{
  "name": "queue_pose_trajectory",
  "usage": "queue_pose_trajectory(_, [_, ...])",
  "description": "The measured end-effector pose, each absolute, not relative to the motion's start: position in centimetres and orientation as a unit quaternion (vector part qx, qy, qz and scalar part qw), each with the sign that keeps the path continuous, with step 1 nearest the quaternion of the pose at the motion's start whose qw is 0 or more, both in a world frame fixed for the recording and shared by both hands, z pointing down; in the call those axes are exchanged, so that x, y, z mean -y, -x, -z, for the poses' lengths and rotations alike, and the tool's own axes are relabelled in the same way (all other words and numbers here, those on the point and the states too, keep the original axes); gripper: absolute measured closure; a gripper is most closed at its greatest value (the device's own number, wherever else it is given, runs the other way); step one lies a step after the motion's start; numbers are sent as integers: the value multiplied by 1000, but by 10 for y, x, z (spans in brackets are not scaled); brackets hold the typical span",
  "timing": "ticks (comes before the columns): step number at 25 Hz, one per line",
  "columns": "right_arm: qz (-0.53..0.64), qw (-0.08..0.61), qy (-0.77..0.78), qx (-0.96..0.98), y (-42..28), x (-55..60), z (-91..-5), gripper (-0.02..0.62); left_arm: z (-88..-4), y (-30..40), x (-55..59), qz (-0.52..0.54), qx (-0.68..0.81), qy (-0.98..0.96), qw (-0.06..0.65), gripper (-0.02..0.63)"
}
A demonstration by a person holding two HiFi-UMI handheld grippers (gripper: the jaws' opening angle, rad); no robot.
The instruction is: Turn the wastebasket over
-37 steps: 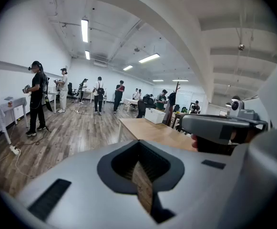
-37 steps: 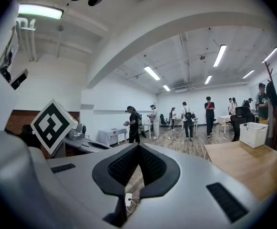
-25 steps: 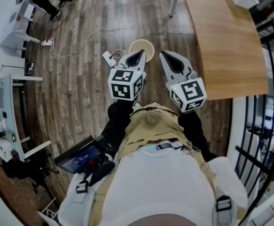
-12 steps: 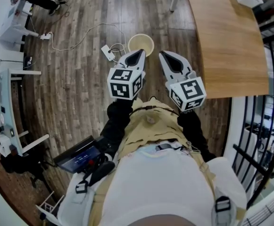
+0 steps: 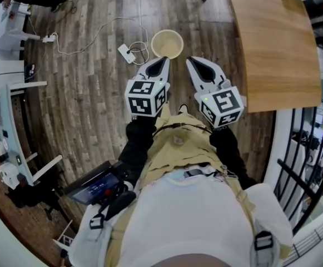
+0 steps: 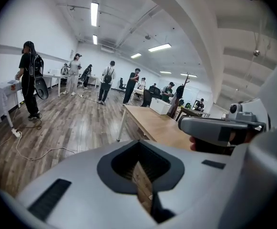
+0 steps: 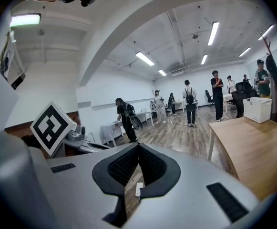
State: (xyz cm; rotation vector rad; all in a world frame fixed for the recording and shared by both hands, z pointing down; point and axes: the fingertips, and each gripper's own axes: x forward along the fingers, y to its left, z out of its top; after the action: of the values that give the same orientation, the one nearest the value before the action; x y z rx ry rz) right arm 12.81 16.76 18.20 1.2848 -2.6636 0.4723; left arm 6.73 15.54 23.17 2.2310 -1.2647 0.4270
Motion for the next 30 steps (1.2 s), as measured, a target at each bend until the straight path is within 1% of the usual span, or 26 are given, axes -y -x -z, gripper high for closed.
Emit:
queue_pose_trajectory(5, [-165,93,-444,876,-123,-154,-186,574,-233,-72,-133,-151,440,-840,277,604])
queue_pose_trajectory(10, [-170,118,-431,878,-62,-70,-191,574,-234,-17,-41,-126,449,-835,293,604])
queue_pose_trajectory(17, [-187,146,-398,886,6,-22,-216,574,-262,47,6,-131,468,-810,329,604])
queue_pose_trajectory(24, [-201,154,-394,883,44,23,-231,574,-284,91,46,-147,469,-801,341,604])
queue_pose_trajectory(30, [-236,172,-366,883,57,24,-264,574,-322,106,53,-169,481,-777,369,604])
